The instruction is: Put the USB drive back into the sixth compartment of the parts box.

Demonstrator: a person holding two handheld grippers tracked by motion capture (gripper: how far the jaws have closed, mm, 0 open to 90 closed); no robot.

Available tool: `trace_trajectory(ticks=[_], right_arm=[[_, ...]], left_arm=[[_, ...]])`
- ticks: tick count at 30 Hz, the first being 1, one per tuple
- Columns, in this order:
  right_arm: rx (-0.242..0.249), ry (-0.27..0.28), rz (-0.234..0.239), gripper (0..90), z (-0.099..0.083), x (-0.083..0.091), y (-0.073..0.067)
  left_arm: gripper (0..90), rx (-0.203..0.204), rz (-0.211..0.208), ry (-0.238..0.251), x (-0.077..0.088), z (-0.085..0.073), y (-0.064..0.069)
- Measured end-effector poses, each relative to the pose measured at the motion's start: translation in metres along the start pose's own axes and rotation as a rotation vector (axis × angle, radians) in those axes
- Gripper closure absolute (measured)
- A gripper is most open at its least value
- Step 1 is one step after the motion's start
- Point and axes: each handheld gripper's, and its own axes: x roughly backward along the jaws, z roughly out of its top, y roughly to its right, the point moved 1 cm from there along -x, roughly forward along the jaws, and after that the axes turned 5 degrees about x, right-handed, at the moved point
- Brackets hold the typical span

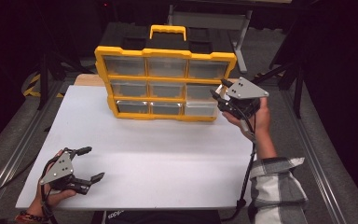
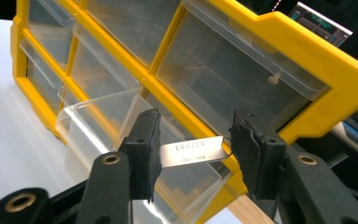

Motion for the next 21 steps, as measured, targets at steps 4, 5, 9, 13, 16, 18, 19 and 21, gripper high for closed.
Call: trace_trajectory(ticks=[4,5,9,13,16,18,19,21], right_arm=[[0.009,-0.029,0.003,53.7,0.003,-0.012,0.003],[0.020,-0.038,0.002,53.7,0.004,-0.014,0.003],[0.044,-0.073,0.001,53.7,0.008,-0.023,0.002],[0.068,-0.093,-0.002,53.7,0.011,-0.030,0.000],[0.086,-0.112,-0.009,53.7,0.012,-0.034,-0.001],[0.085,-0.116,-0.016,53.7,0.012,-0.034,-0.001],[0.079,-0.111,-0.010,53.7,0.012,-0.034,-0.001],[0.082,-0.121,-0.018,53.6,0.012,-0.035,-0.002]], left_arm=[[6.7,0.003,0.000,0.003,0.000,0.000,-0.001],[6.7,0.002,-0.001,0.003,0.000,0.000,-0.001],[6.7,0.002,-0.002,0.004,0.000,0.000,-0.001],[6.7,0.000,0.001,0.002,0.000,0.000,0.000],[6.8,0.000,-0.001,0.002,0.000,0.000,0.000],[6.8,-0.004,-0.002,0.000,0.000,0.000,-0.001],[6.8,-0.004,-0.003,-0.001,0.000,0.000,-0.001],[6.7,0.001,-0.008,0.003,0.000,-0.001,-0.001]])
